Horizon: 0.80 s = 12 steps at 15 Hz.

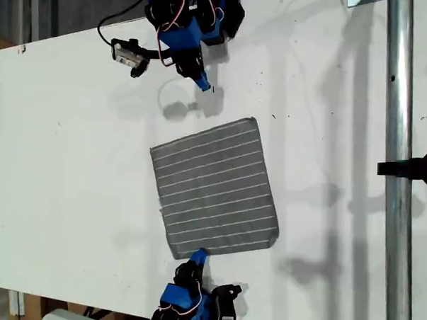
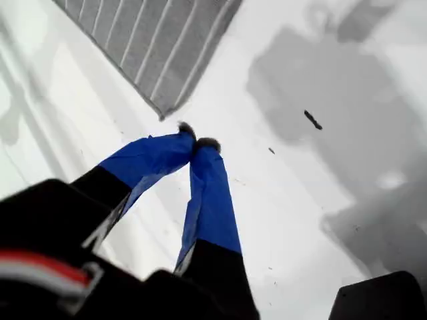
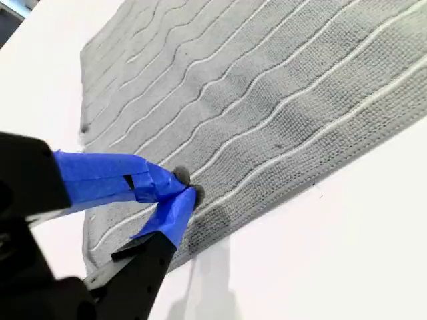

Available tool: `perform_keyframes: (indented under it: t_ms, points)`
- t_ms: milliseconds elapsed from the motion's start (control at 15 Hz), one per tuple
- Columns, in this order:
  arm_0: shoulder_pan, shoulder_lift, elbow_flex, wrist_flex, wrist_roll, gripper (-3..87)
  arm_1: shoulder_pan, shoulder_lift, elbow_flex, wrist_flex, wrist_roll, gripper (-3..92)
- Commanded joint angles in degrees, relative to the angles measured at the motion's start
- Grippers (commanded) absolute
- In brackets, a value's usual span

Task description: Grasp corners of a towel and fold twice.

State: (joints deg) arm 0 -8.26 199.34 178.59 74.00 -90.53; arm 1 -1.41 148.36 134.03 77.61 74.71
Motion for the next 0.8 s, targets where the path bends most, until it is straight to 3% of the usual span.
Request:
perform_keyframes:
  t_ms: [0,333,600,667,733]
  points:
    - [-0.7,-0.1,0.2,0.2,-0.5,-2.8,-3.7,-20.3,-20.8,-0.9,-8.3,-0.1]
    - [-0.8,-0.1,0.2,0.2,-0.5,-2.8,-13.0,-44.5,-45.6,1.1,-21.3,-0.1]
    - [-0.9,-0.1,0.2,0.2,-0.5,-2.8,-16.2,-51.8,-49.2,0.9,-23.0,1.4]
    - [-0.9,-0.1,0.2,0.2,-0.5,-2.8,-16.0,-52.5,-50.1,2.1,-22.9,15.8]
    - [-0.9,-0.1,0.2,0.2,-0.4,-2.8,-15.7,-52.3,-50.4,2.6,-23.1,24.2]
